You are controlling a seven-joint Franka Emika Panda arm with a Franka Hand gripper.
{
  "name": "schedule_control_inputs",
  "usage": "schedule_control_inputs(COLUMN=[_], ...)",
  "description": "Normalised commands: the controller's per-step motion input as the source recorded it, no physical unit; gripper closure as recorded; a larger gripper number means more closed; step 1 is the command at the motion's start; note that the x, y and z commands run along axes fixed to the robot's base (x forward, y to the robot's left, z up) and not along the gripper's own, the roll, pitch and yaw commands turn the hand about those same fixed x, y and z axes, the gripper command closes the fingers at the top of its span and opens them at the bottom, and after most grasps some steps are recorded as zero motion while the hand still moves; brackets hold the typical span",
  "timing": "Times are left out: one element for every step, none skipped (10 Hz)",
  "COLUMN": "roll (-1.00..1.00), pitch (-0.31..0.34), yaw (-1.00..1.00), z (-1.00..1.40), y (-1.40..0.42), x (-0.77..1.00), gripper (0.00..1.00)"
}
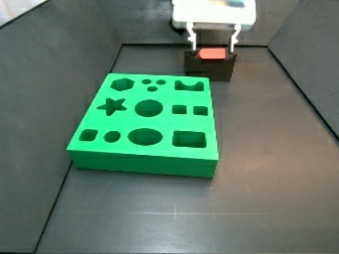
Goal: Pick up the square-circle object. Move up. Rotate the square-circle object. Place the square-circle object on the fixture. Regrasp the square-circle object. Move to above the board. Insert the square-circle object.
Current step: Regrasp the square-circle object.
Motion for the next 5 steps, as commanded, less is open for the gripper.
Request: schedule_control_inputs(roll=[0.01, 0.01, 0.02, 0.02, 0.02], pitch=[0.021, 0.032, 0.049, 0.058, 0.067], yaw=[0.03, 0.03, 0.01, 0.01, -0.01], z=[1.0, 1.0, 0.89, 0.71, 0.46], y=[0.01, 0.01, 0.01, 0.02, 0.01], x=[-0.04, -0.04, -0.04, -0.04, -0.03], gripper=[0.0, 0.0, 0.0, 0.0, 0.0])
